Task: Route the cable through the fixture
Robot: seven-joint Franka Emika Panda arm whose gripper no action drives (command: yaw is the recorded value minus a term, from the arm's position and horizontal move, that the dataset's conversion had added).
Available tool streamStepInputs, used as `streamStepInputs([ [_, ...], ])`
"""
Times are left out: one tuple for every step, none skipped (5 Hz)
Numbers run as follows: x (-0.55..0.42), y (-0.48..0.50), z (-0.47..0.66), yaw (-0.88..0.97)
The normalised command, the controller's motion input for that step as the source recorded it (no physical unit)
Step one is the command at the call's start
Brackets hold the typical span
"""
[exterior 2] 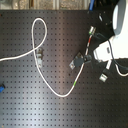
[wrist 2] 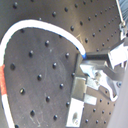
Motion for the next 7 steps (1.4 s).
streamStepInputs([
  [-0.014, 0.013, -0.53, 0.11],
  [-0.007, 0.013, -0.45, 0.19],
  [-0.112, 0.103, -0.21, 0.16],
  [-0.142, -0.033, 0.0, -0.07],
  [-0.265, 0.048, 0.2, -0.39],
  [-0.278, 0.182, 0.1, -0.23],
  [-0.142, 0.271, 0.0, 0.03],
])
